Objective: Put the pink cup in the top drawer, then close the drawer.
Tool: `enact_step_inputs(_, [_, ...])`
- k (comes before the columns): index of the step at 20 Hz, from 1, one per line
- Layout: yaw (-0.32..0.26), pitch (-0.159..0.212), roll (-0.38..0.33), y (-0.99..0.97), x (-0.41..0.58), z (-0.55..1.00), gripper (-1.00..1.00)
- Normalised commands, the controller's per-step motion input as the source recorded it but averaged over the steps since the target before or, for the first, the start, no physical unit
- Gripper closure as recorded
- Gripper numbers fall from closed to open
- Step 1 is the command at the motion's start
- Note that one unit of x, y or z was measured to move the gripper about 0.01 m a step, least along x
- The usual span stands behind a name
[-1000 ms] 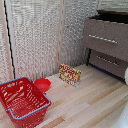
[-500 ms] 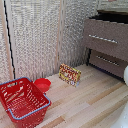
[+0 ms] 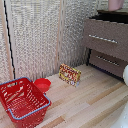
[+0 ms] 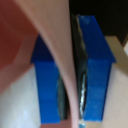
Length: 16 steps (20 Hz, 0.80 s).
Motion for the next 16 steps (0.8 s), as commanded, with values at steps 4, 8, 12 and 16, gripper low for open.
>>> enact_step_inputs(4, [0.032, 0.005, -0.06, -0.18, -0.001, -0.17, 1.0])
enact_step_inputs(8, [0.04, 0.017, -0.001, 0.06, -0.078, -0.14, 1.0])
enact_step_inputs(12, [0.016, 0.001, -0.001, 0.02, -0.098, -0.05, -1.0])
enact_step_inputs(16, [0.074, 0.0, -0.092, 0.19, -0.003, 0.08, -1.0])
